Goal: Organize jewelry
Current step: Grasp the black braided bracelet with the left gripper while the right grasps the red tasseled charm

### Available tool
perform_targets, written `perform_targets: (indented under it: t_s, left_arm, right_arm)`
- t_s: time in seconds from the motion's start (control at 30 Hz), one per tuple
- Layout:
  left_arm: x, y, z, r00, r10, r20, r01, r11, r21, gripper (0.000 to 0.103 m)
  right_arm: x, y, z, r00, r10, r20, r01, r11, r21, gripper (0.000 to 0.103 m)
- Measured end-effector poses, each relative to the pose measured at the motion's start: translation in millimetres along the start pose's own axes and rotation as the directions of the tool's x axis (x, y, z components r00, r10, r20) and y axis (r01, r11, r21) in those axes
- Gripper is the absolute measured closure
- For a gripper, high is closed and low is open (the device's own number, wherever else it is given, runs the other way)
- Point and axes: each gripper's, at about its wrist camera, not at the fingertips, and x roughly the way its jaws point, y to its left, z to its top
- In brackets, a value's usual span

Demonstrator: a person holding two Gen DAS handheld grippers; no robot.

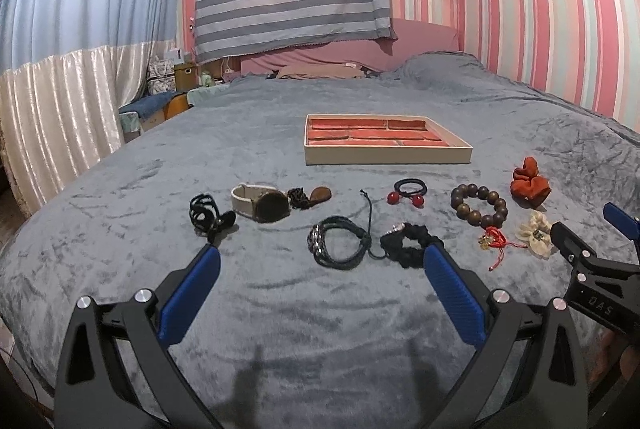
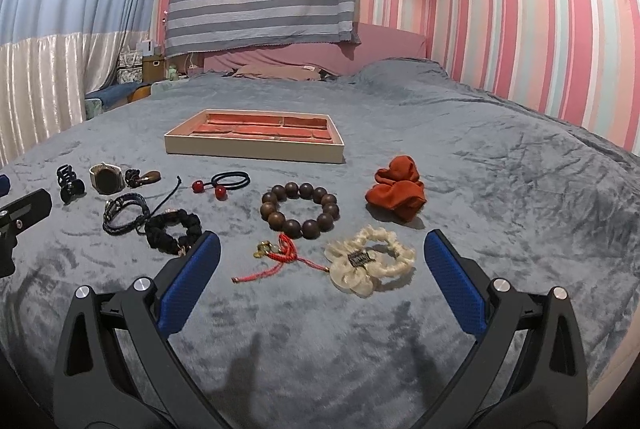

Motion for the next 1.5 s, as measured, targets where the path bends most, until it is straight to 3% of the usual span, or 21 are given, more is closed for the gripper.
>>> perform_targets:
  t_s: [0.43, 0.6, 0.8, 0.9, 0.97, 1.07, 1.3, 1.5]
  left_arm:
    - [52, 16, 17, 0.997, -0.025, -0.078, 0.024, 1.000, -0.008, 0.004]
    - [78, 18, 21, 0.992, -0.032, -0.124, 0.032, 0.999, -0.003, 0.004]
    - [112, 19, 17, 0.974, -0.073, -0.213, 0.073, 0.997, -0.006, 0.005]
    - [124, 19, 16, 0.965, -0.085, -0.247, 0.086, 0.996, -0.006, 0.011]
    - [131, 18, 14, 0.958, -0.087, -0.274, 0.091, 0.996, 0.000, 0.024]
    - [145, 16, 9, 0.939, -0.091, -0.331, 0.097, 0.995, 0.003, 0.036]
    - [160, 24, 5, 0.920, -0.108, -0.377, 0.099, 0.994, -0.043, 0.038]
    - [166, 28, 6, 0.910, -0.138, -0.391, 0.120, 0.990, -0.070, 0.042]
  right_arm:
    - [45, 15, 16, 0.998, 0.012, -0.066, -0.012, 1.000, -0.006, 0.005]
    - [71, 19, 15, 0.991, 0.021, -0.136, -0.024, 1.000, -0.018, 0.013]
    - [101, 22, 12, 0.972, 0.037, -0.233, -0.043, 0.999, -0.019, 0.030]
    - [109, 24, 9, 0.962, 0.040, -0.269, -0.047, 0.999, -0.021, 0.038]
    - [115, 24, 6, 0.957, 0.044, -0.288, -0.052, 0.999, -0.017, 0.043]
    - [120, 23, 4, 0.951, 0.049, -0.304, -0.056, 0.998, -0.012, 0.046]
    - [124, 23, 0, 0.941, 0.058, -0.333, -0.066, 0.998, -0.011, 0.052]
    - [129, 24, -2, 0.929, 0.078, -0.361, -0.087, 0.996, -0.007, 0.071]
